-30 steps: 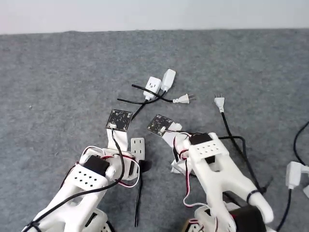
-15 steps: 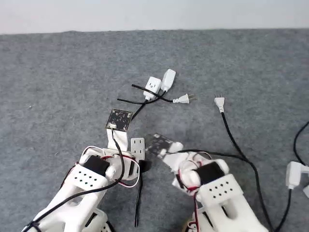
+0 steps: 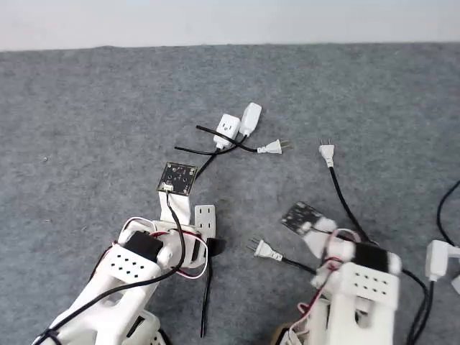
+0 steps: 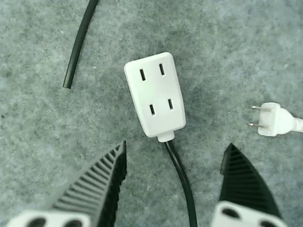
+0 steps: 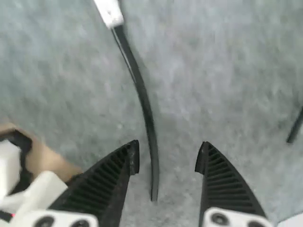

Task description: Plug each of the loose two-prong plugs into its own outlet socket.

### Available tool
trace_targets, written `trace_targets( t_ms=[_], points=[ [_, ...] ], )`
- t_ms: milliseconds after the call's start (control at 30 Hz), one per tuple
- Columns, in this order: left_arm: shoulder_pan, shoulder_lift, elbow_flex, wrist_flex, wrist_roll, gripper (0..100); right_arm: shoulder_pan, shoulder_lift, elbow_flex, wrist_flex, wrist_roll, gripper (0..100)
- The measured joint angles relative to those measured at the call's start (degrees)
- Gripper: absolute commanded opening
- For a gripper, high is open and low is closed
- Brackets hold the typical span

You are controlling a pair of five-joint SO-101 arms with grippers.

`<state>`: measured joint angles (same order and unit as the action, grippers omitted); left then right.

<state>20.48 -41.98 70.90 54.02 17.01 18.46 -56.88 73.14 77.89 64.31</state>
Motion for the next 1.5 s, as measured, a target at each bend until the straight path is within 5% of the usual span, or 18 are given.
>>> trace_targets(
  t_ms=[367,600,867,1233,1500],
  points=[
    [0.00,0.00,0.00,0.00,0.00,31,13.01,-1.32,1.32,2.29,20.84,19.7],
    [0.00,0.00,0.00,0.00,0.00,31,13.01,-1.41,1.67,2.29,22.15,13.6],
    [0.00,0.00,0.79,-1.67,0.00,31,12.57,-1.32,1.76,2.29,23.47,18.4],
    [0.00,0.00,1.14,-2.90,0.62,31,2.20,0.18,-4.66,5.19,6.07,18.4],
    [0.00,0.00,1.14,-2.90,1.05,31,-9.85,2.73,-12.57,8.18,-14.42,18.5]
  ],
)
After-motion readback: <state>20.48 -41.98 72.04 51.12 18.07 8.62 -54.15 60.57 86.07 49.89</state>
